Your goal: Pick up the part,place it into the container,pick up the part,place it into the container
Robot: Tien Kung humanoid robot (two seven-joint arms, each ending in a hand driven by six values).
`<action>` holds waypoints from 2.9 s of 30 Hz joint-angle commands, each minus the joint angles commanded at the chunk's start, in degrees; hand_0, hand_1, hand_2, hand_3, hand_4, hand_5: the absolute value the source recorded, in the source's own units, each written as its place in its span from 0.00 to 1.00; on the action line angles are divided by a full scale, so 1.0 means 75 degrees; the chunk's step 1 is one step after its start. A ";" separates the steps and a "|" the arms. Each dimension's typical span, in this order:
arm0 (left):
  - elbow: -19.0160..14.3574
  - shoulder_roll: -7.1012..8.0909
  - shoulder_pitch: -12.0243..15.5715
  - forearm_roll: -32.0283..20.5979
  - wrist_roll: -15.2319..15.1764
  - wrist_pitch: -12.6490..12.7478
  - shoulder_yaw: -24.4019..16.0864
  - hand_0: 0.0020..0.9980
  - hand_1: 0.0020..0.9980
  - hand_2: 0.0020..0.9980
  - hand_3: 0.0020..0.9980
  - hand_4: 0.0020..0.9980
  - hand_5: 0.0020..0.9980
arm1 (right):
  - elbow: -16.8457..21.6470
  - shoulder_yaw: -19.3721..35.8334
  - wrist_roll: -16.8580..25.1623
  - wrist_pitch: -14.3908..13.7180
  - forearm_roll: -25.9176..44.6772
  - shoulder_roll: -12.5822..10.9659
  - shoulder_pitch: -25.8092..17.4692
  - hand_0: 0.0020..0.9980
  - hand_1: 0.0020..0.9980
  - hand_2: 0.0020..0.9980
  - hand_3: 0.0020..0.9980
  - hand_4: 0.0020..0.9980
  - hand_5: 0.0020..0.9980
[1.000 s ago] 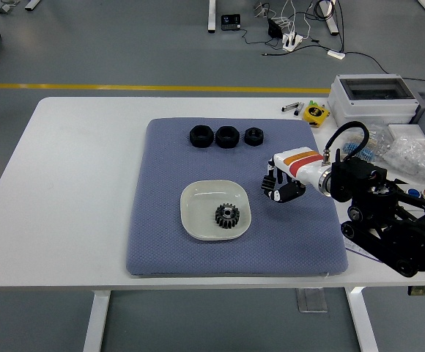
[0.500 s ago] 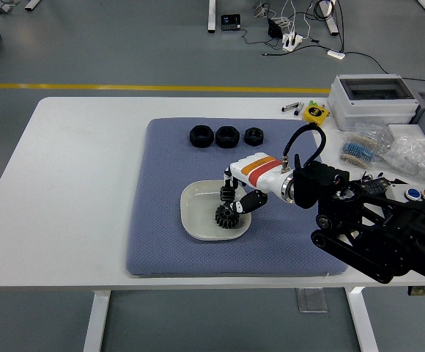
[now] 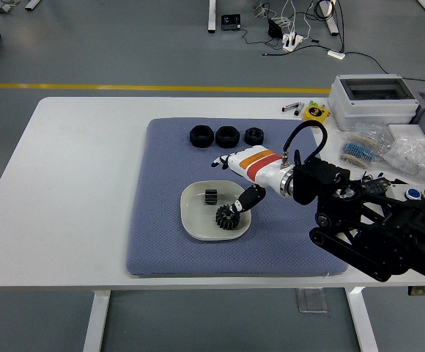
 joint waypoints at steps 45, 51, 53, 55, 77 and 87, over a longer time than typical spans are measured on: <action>0.0000 -0.0051 -0.0014 0.0135 -0.0093 0.0035 -0.0154 0.72 0.64 0.68 0.58 0.64 0.76 | 0.2811 0.5470 0.0853 0.0061 1.2470 -0.1181 -0.3672 0.88 0.83 0.86 0.88 1.00 0.81; 0.0000 -0.0051 0.0006 0.0154 -0.0085 0.0038 -0.0138 0.72 0.65 0.68 0.58 0.64 0.76 | 0.2842 0.6068 0.0851 0.0179 1.2007 -0.0870 -0.4118 0.91 0.84 0.87 0.88 1.00 0.83; 0.0000 -0.0051 0.0007 0.0160 -0.0080 0.0038 -0.0134 0.72 0.64 0.68 0.58 0.64 0.76 | 0.2844 0.6227 0.0789 0.0260 1.1826 -0.0808 -0.4214 0.93 0.86 0.88 0.90 1.00 0.86; 0.0000 -0.0051 0.0008 0.0177 -0.0073 0.0038 -0.0130 0.72 0.64 0.68 0.58 0.64 0.76 | 0.2854 0.6351 0.0756 0.0312 1.1693 -0.0757 -0.4291 0.93 0.86 0.88 0.90 1.00 0.86; 0.0000 -0.0051 -0.0068 0.0079 -0.0073 0.0079 0.0039 0.71 0.64 0.67 0.58 0.63 0.77 | 0.2778 0.6914 0.1515 -0.0519 0.9404 -0.0362 -0.4812 0.95 0.87 0.89 0.89 1.00 0.90; 0.0000 -0.0051 -0.0072 0.0061 -0.0071 0.0065 0.0031 0.71 0.64 0.67 0.58 0.63 0.77 | 0.2754 0.6947 0.1569 -0.0545 0.8988 -0.0339 -0.4785 0.95 0.87 0.89 0.89 1.00 0.93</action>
